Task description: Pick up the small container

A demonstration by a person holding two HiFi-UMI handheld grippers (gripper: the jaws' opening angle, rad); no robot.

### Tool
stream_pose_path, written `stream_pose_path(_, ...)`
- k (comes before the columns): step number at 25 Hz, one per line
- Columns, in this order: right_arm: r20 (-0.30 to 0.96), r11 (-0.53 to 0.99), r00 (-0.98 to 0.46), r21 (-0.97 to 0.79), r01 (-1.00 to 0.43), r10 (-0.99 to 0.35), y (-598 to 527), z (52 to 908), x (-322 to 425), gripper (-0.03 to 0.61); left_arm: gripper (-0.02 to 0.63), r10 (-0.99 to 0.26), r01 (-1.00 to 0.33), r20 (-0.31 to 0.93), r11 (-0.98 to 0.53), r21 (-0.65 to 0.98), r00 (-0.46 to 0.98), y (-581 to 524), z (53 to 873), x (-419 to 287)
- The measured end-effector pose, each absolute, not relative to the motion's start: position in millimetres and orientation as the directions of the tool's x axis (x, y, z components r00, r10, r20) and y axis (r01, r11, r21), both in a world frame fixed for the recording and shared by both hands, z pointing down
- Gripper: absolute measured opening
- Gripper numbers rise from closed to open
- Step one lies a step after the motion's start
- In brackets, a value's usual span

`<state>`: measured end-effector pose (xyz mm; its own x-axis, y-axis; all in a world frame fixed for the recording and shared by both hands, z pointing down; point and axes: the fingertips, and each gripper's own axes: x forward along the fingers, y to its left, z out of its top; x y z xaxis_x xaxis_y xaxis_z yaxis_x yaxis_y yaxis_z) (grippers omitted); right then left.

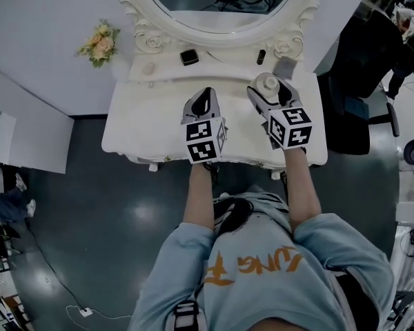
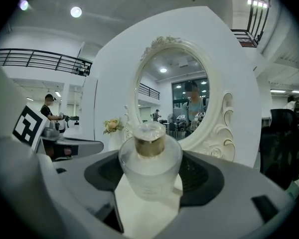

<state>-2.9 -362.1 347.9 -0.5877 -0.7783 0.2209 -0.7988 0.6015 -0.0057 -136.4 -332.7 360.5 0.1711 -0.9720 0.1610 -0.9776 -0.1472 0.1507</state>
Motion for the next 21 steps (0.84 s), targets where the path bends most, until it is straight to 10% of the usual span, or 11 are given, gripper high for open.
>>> stream_pose_path(21,0.252,0.611,-0.585,0.034,-0.791,-0.771,-363.3,358.6,-6.8,0.328,0.021,-0.971,-0.977,0.181,-0.128,0.171,0.159,-331.2,373.9,-142.8)
